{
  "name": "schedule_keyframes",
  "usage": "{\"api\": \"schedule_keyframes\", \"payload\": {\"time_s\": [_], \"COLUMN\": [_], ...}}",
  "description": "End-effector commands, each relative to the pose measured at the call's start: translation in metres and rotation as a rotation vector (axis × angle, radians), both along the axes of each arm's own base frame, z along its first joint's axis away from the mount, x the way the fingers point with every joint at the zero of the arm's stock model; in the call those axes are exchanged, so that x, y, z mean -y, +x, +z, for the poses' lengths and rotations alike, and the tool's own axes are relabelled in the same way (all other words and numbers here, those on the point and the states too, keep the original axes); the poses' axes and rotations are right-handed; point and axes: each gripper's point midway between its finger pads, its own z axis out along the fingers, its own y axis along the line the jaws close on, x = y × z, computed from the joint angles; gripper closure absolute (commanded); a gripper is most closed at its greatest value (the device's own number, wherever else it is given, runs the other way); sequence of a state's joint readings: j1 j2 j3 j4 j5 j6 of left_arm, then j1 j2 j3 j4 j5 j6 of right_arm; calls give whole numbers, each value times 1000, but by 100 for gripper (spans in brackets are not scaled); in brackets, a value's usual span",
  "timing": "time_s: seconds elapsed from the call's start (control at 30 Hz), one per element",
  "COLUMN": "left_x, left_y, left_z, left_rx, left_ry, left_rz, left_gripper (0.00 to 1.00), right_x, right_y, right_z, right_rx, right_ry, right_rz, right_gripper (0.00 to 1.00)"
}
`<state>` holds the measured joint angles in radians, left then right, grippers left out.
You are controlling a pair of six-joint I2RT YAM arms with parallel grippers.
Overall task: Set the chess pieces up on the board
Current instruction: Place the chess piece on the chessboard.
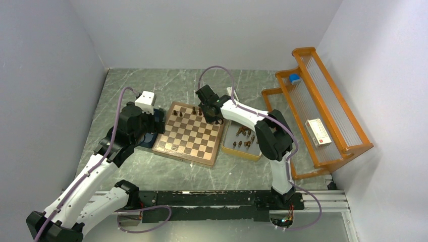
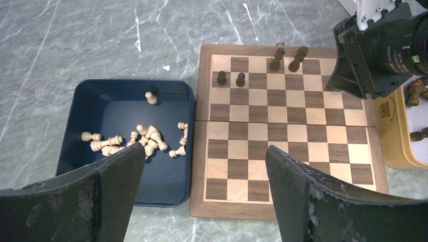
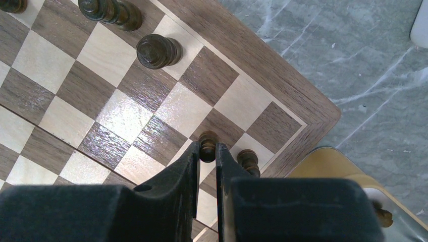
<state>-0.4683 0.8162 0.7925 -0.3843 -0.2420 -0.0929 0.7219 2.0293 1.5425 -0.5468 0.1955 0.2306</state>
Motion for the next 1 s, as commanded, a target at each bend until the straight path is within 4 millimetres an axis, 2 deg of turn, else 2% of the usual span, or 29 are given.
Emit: {"api": "schedule_keyframes", "payload": {"time_s": [0.0, 0.53, 0.97], "left_x": [1, 1, 2], "left_y": [4, 4, 4], "left_z": [11, 11, 11], "left_rx": [47, 46, 47], "left_ry": [-12, -11, -13], "left_rz": [-2, -2, -4], "left_gripper": [7, 7, 7], "right_x": [1, 5, 8], "right_y": [5, 8, 8], "right_z": [-6, -14, -10], "right_rx": [-4, -12, -13], "right_ry": [-10, -22, -20], "right_rz": [-20, -32, -34], "right_gripper": [84, 83, 82]}}
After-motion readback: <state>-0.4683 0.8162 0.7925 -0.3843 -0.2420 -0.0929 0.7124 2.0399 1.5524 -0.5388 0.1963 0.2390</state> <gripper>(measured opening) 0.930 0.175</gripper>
